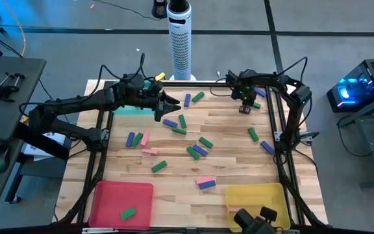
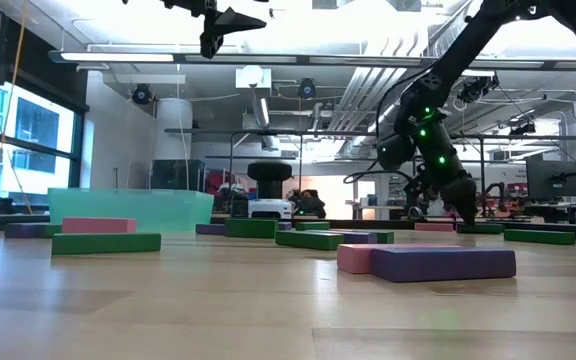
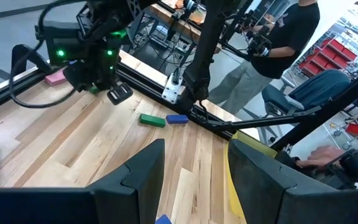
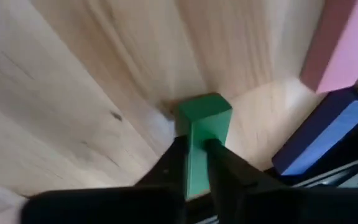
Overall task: Sort blocks
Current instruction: Put the green block into the red bin
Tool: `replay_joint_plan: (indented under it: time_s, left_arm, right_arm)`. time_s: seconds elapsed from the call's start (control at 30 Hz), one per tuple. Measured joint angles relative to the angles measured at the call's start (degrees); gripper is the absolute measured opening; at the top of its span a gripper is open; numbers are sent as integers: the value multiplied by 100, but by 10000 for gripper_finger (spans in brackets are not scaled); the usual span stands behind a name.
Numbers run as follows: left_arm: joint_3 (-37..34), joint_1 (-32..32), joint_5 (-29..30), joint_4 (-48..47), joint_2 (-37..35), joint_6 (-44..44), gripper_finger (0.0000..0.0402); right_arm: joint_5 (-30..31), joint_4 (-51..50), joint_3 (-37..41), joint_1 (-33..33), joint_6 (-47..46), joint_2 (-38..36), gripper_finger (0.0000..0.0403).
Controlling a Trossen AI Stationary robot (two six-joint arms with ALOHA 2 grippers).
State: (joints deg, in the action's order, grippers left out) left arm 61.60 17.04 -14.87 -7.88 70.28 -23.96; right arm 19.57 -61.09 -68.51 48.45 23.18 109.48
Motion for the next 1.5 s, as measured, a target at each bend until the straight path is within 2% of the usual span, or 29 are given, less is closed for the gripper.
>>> replay_joint_plan:
  time_s: [0.23,0.47,0.6,0.7,0.83,1.0,1.1,1.2,1.5]
  left_arm:
    - [0,2,2,2,0,4,163]
    - [0,2,4,0,0,6,163]
    - [0,2,4,1,0,9,163]
    - [0,2,4,3,0,77,163]
    - [0,2,4,4,0,111,163]
    - [0,2,4,4,0,111,163]
    - [0,2,4,4,0,111,163]
    - [0,2,4,2,0,109,163]
    - [0,2,4,0,0,104,163]
  right_arm:
    - [-789,-302,-610,-61,-21,-386,1]
    - [-1892,-153,-864,-153,-654,-1517,0]
    - [-1665,-250,-564,-33,-1114,-1836,5]
    - [-1614,-439,-252,168,-1428,-1747,38]
    - [-1620,-222,89,301,-1710,-1315,118]
    - [-1447,-101,26,297,-1932,-547,223]
    - [-1202,-83,-94,291,-2033,-213,266]
    - [-1211,-69,-177,314,-1951,-48,284]
    - [-1507,125,-194,524,-1292,115,286]
